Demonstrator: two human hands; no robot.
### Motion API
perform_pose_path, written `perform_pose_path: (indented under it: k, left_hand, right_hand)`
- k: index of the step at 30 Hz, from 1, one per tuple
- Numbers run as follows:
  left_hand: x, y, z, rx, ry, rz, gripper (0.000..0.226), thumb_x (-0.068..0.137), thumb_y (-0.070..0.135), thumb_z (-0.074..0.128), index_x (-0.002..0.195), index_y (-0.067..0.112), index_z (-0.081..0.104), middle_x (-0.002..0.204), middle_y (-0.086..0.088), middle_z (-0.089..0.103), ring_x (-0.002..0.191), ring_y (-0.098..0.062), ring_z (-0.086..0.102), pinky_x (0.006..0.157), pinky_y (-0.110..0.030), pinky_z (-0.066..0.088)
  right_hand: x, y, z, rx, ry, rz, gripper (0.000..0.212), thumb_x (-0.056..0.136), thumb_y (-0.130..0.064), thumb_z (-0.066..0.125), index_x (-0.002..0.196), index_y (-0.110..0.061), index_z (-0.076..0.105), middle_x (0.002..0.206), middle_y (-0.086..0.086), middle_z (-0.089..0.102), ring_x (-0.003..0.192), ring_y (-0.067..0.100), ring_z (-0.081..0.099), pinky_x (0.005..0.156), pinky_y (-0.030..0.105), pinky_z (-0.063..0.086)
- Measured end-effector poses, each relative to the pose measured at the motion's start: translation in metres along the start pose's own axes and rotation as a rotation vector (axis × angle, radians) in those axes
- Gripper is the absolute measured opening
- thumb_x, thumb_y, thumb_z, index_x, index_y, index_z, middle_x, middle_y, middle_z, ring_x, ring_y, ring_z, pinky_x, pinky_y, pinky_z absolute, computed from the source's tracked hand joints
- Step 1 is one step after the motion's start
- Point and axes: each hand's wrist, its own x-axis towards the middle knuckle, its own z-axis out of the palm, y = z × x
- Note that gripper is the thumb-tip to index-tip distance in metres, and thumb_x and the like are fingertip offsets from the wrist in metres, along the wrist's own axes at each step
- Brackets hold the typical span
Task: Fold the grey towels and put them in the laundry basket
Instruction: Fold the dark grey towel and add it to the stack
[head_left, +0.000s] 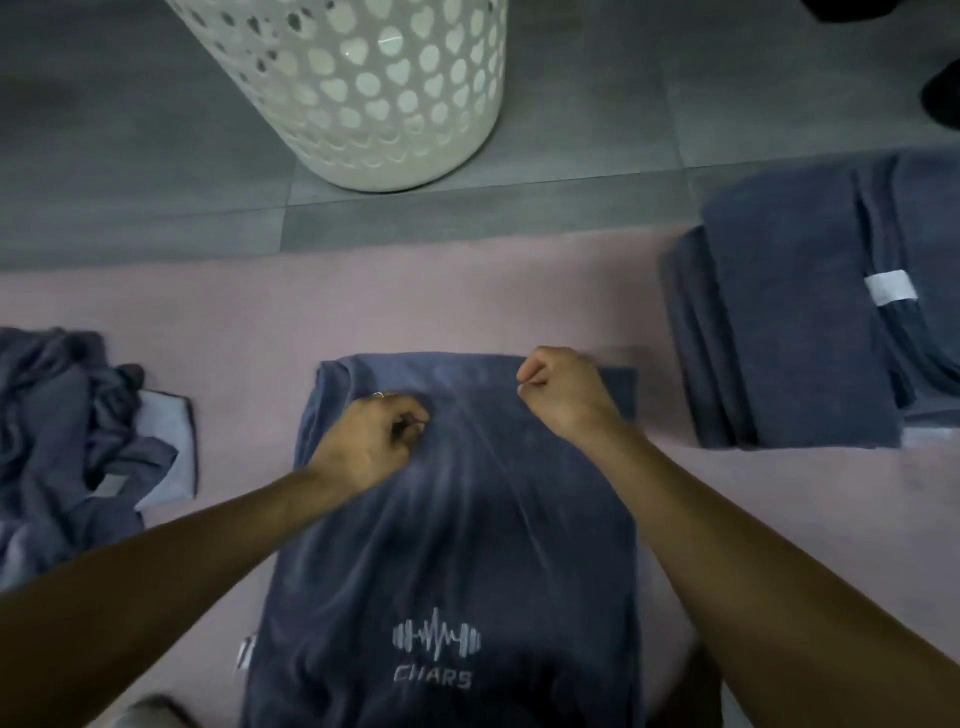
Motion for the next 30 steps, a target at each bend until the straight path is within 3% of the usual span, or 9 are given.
perform_pose_path:
  k: [6,9,13,15,18,21,24,26,30]
  left_hand:
    - [0.003,-0.066,-0.039,-0.047,0.268,-0.157,0.035,0.085,-0.004,0.053,0.115,0.010,0.066,0.116,-0.010,0.058,0.104,-0.024,0.057,0.092,-0.023,0.043]
    - [0.025,-0.088,-0.045,-0.149,0.178,-0.278,0.048,0.088,-0.006,0.045,0.131,0.011,0.057,0.130,-0.012,0.052,0.116,-0.025,0.054,0.105,-0.030,0.042]
    - [0.035,-0.109,-0.050,-0.184,0.154,-0.188,0.031,0.084,-0.009,0.056,0.098,0.013,0.072,0.102,-0.006,0.067,0.091,-0.017,0.062,0.091,-0.022,0.047]
    - [0.041,-0.115,-0.057,-0.312,0.183,-0.253,0.029,0.087,-0.004,0.057,0.078,0.023,0.065,0.085,0.003,0.069,0.077,-0.011,0.062,0.081,-0.020,0.051]
    - [0.048,-0.123,-0.067,-0.479,0.153,-0.342,0.031,0.092,-0.002,0.051,0.076,0.024,0.057,0.068,0.005,0.063,0.062,-0.012,0.056,0.064,-0.022,0.048]
    - [0.049,-0.135,-0.074,-0.520,0.209,-0.378,0.037,0.088,-0.009,0.047,0.073,0.022,0.060,0.063,-0.003,0.063,0.057,-0.021,0.056,0.064,-0.034,0.052]
    - [0.048,-0.135,-0.069,-0.461,0.315,-0.423,0.037,0.083,-0.012,0.045,0.068,0.018,0.062,0.065,0.000,0.063,0.060,-0.020,0.059,0.062,-0.025,0.053]
    - [0.045,-0.128,-0.064,-0.308,0.402,-0.365,0.028,0.082,-0.009,0.048,0.079,0.014,0.064,0.079,-0.001,0.066,0.073,-0.020,0.062,0.066,-0.016,0.049]
    - [0.024,-0.115,-0.042,0.164,0.341,0.111,0.034,0.081,0.009,0.048,0.109,0.013,0.066,0.115,-0.007,0.064,0.101,-0.028,0.060,0.085,-0.034,0.052]
  right_hand:
    - [0.013,-0.038,0.041,-0.060,-0.045,-0.094,0.013,0.087,-0.008,0.059,0.086,-0.019,0.067,0.084,-0.009,0.065,0.081,0.012,0.064,0.080,0.033,0.056]
    - [0.024,-0.055,0.062,-0.083,-0.029,-0.129,0.013,0.086,-0.009,0.058,0.084,-0.017,0.068,0.086,-0.007,0.067,0.081,0.014,0.064,0.079,0.037,0.056]
    - [0.029,-0.067,0.088,-0.130,-0.040,-0.165,0.012,0.086,-0.010,0.056,0.084,-0.016,0.066,0.088,-0.004,0.066,0.079,0.015,0.063,0.075,0.038,0.057]
    - [0.029,-0.068,0.096,-0.182,-0.044,-0.182,0.012,0.086,-0.013,0.056,0.082,-0.018,0.065,0.089,-0.003,0.065,0.077,0.015,0.062,0.073,0.039,0.057]
    - [0.030,-0.067,0.100,-0.220,-0.031,-0.168,0.013,0.085,-0.013,0.055,0.080,-0.019,0.065,0.094,-0.001,0.060,0.077,0.016,0.060,0.073,0.040,0.056]
    - [0.028,-0.068,0.103,-0.257,-0.010,-0.170,0.012,0.087,-0.012,0.054,0.081,-0.016,0.063,0.098,0.000,0.056,0.078,0.018,0.057,0.072,0.041,0.054]
    - [0.026,-0.068,0.108,-0.276,0.009,-0.178,0.010,0.089,-0.014,0.053,0.085,-0.016,0.061,0.102,0.000,0.054,0.084,0.018,0.055,0.073,0.039,0.053]
    - [0.024,-0.066,0.111,-0.291,0.032,-0.193,0.007,0.090,-0.016,0.054,0.092,-0.017,0.061,0.106,-0.001,0.052,0.092,0.017,0.055,0.073,0.034,0.052]
    - [0.016,-0.058,0.115,-0.380,0.084,-0.341,0.021,0.092,-0.019,0.055,0.110,-0.012,0.061,0.118,0.002,0.052,0.108,0.019,0.051,0.074,0.029,0.048]
